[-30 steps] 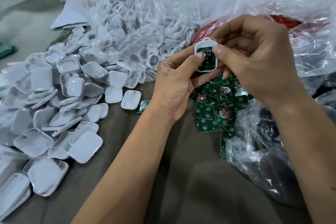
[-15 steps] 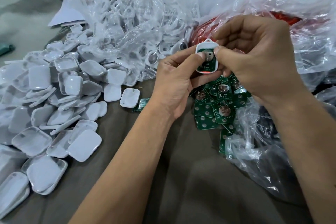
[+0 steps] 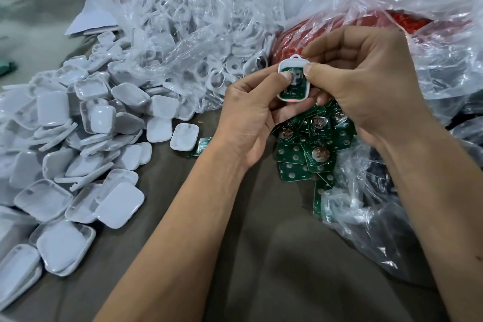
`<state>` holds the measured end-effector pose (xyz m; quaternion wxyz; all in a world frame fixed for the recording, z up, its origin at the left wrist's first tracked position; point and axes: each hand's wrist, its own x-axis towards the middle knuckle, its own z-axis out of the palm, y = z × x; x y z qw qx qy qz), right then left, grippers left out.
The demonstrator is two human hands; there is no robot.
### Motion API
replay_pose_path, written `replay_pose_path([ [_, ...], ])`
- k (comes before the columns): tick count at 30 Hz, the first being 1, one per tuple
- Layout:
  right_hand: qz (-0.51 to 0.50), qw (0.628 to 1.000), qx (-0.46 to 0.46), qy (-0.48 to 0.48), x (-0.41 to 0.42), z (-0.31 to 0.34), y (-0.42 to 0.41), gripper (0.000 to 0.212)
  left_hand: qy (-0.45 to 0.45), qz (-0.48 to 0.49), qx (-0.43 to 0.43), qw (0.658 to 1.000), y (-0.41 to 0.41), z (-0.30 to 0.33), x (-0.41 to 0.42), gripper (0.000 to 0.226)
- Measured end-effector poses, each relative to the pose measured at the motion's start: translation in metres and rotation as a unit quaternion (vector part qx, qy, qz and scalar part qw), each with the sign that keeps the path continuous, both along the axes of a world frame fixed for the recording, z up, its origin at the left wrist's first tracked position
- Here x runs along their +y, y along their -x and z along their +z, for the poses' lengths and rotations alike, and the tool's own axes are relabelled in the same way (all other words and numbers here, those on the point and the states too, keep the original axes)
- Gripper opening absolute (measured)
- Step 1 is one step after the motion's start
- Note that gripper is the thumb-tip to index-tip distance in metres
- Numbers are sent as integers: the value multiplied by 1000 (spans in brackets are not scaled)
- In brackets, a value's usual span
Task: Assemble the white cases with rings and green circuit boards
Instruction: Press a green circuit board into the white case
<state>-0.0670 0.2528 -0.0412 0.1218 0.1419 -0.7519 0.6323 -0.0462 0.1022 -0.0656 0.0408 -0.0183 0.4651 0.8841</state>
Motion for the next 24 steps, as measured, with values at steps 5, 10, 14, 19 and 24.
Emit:
replay_pose_path([
  [5, 10, 999, 20, -22, 2, 2, -2, 11, -3, -1, 11, 1000, 0, 0, -2, 17],
  [10, 39, 994, 60, -82, 4, 6, -3, 8, -7, 6, 19, 1000, 1, 1, -2, 15],
  [14, 35, 984, 89, -152, 4, 6, -4, 16, -11, 11, 22, 1000, 1, 1, -3, 12],
  [19, 24, 978, 100, -181, 4, 7, -3, 20, -11, 12, 25, 1000, 2, 0, -4, 13],
  [24, 12, 973, 110, -204, 6, 8, -3, 20, -10, 9, 29, 1000, 2, 0, -5, 14],
])
